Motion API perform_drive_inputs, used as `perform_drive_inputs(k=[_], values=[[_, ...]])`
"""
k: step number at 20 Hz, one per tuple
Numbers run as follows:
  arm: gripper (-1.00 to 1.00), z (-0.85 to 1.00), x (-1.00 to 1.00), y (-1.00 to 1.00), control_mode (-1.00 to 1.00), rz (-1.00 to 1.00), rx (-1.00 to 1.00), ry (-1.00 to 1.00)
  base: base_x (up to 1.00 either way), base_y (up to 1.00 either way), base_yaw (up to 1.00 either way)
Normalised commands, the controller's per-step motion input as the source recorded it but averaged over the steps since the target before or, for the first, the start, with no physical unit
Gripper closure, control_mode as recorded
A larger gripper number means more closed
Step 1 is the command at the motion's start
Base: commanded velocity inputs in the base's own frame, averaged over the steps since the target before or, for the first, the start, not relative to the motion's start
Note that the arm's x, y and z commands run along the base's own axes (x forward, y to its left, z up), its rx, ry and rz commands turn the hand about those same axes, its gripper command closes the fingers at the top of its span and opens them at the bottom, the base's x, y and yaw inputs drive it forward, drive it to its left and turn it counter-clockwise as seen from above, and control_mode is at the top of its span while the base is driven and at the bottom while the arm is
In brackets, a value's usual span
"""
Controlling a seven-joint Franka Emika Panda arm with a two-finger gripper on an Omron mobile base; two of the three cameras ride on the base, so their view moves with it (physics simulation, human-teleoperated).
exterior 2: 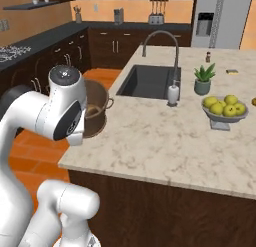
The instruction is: Open the cabinet, pick up the bread from the cabinet and place it in the basket. Then move the basket to the dining counter.
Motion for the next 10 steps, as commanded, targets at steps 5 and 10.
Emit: perform_drive_inputs(k=[5, 10], values=[[1.0, 0.0, 0.0, 0.0, 1.0, 0.0, 0.0, 0.0, 0.47, -0.34, 0.16], [1.0, -0.27, 0.59, -0.42, -1.0, 0.16, 0.03, 0.0, 0.1, -0.07, 0.03]])
